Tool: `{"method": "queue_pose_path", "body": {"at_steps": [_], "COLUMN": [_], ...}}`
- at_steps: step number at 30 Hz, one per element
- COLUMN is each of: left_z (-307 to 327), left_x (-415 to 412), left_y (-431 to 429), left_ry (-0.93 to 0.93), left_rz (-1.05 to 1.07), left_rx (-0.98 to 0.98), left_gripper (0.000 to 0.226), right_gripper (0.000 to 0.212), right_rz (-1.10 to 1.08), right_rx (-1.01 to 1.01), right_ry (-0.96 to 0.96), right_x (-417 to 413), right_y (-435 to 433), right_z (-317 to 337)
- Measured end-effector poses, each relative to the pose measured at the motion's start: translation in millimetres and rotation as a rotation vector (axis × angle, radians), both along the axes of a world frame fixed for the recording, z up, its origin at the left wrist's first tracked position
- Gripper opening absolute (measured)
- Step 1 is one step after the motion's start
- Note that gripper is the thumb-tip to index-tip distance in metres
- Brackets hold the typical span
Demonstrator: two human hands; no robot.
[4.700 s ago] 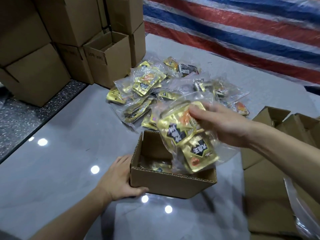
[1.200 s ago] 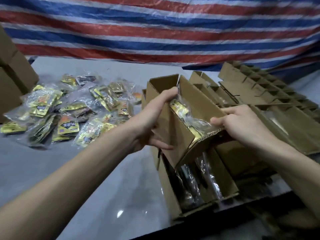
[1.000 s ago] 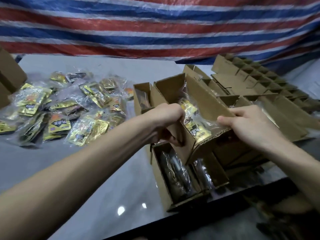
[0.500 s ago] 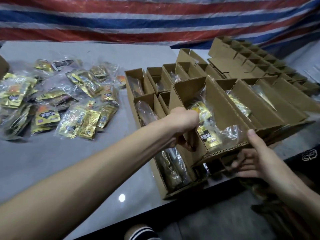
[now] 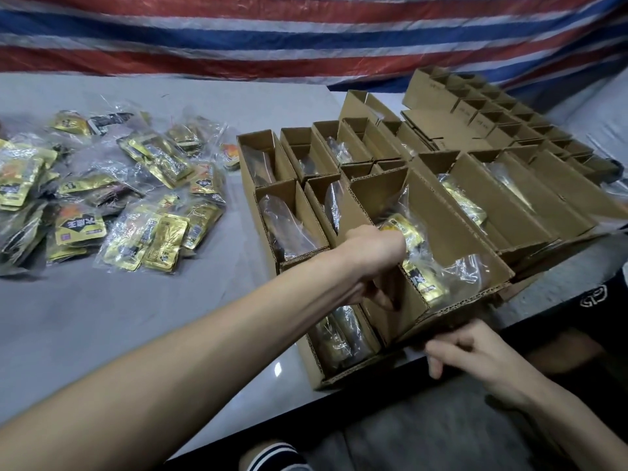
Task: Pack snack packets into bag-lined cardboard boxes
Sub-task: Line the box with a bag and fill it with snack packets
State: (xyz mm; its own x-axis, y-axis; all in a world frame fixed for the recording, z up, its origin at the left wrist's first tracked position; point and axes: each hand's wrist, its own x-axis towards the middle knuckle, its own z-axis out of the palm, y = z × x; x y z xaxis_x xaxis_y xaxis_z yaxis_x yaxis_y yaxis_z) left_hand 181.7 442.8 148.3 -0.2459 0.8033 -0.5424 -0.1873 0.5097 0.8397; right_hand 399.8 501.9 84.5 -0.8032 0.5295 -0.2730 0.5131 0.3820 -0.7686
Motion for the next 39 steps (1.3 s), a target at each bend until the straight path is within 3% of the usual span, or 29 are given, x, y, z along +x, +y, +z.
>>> {"method": "queue_pose_path", "body": {"at_steps": [2, 5, 8, 15, 17, 26, 30, 32, 39], "left_z": [5, 9, 11, 15, 17, 20, 27, 30, 25], "left_x": [1, 2, 1, -2, -4, -28, -52, -73, -185], "left_y": [-4, -3, -3, -3, -5, -18, -35, -51, -146], "left_ry": [-0.004, -0.021, -0.006, 0.026, 0.022, 0.011, -0.006, -0.010, 0.282], "left_rz": [-0.014, 0.004, 0.002, -0.024, -0.034, -0.095, -0.047, -0.010, 0.203], "left_rx": [0.005, -0.017, -0.043, -0.057, -0.039, -0.003, 0.008, 0.027, 0.095], "left_gripper": [0.017, 0.037, 0.037, 0.029, 0.013, 0.024, 0.030, 0.037, 0.011], "right_gripper": [0.053, 0.037, 0.021, 0.032, 0.030, 0.019, 0.020, 0.021, 0.018], "right_rz": [0.001, 0.035, 0.040, 0.022, 0.013, 0.214, 0.318, 0.394, 0.287], "right_rx": [0.105, 0.085, 0.167, 0.288, 0.269, -0.050, -0.253, -0.238, -0.310], "right_ry": [-0.077, -0.223, -0.333, -0.369, -0.381, -0.527, -0.467, -0.392, 0.024], "right_x": [4, 4, -1, -3, -1, -36, -84, -112, -219], "right_y": [-2, -7, -9, -3, -4, -26, -50, -61, -116], "right_z": [0, -7, -18, -40, -41, 6, 40, 51, 44]}}
